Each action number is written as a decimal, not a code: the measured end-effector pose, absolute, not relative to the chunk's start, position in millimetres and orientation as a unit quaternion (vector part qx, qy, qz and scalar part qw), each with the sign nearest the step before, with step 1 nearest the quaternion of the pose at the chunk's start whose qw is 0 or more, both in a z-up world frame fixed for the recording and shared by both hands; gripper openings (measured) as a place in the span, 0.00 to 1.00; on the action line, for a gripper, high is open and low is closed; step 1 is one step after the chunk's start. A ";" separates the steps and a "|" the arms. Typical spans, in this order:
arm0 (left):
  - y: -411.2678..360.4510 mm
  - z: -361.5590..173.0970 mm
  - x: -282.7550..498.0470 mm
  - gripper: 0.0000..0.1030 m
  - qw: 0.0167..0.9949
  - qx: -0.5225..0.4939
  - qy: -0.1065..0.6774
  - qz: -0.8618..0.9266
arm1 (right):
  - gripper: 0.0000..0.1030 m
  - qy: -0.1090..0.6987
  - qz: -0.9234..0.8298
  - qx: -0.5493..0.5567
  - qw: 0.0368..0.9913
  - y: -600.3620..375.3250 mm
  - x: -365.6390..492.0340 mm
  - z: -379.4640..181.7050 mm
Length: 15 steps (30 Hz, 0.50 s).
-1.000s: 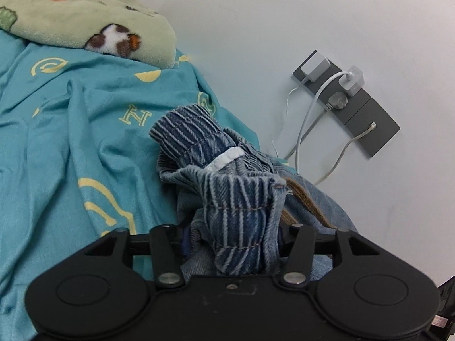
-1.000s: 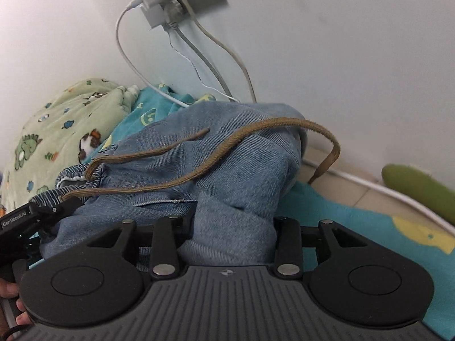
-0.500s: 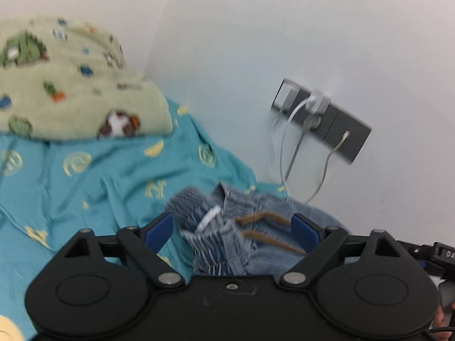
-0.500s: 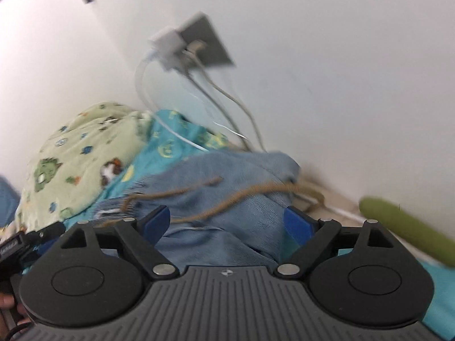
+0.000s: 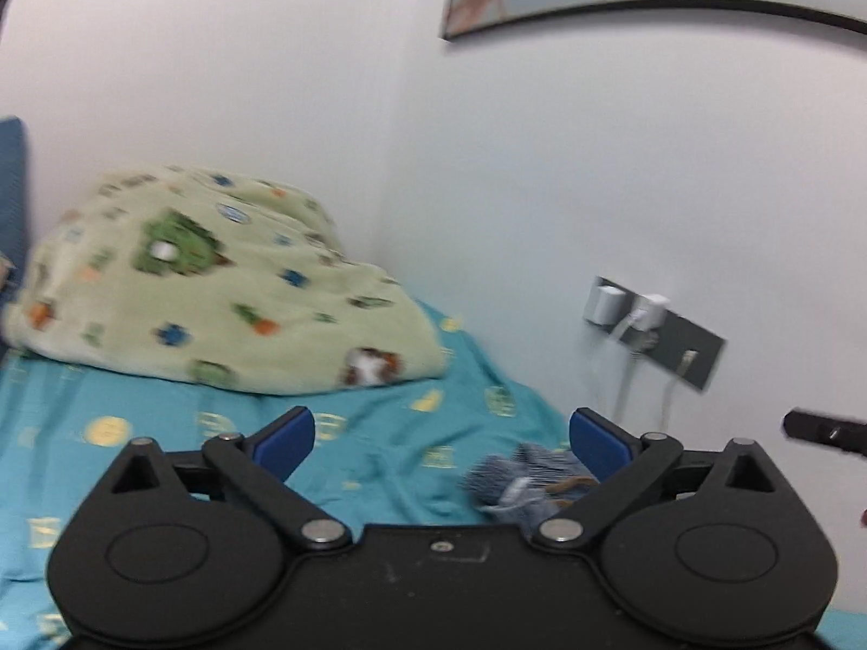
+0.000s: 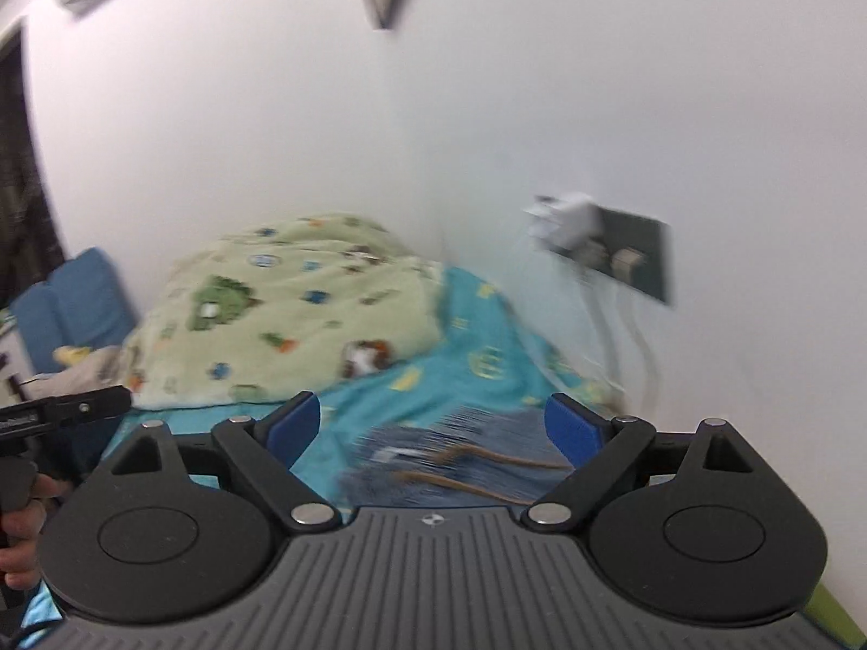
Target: Fold clothes
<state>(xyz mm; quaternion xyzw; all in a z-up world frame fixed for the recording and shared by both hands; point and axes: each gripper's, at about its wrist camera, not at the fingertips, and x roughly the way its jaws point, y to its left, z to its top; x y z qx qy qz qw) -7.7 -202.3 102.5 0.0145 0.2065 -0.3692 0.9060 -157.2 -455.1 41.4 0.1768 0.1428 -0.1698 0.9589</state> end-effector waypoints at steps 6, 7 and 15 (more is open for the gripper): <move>-130.6 116.1 -16.7 0.98 0.924 0.030 0.202 -0.324 | 0.90 0.119 -0.109 0.142 0.976 -393.6 -130.5 72.7; -119.8 116.2 -17.7 0.98 0.927 0.035 0.201 -0.316 | 0.90 0.114 -0.098 0.137 0.979 -382.8 -125.6 75.5; -40.7 111.7 -17.1 0.99 0.958 0.018 0.183 -0.222 | 0.90 0.113 -0.030 0.085 0.990 -293.9 -74.1 74.8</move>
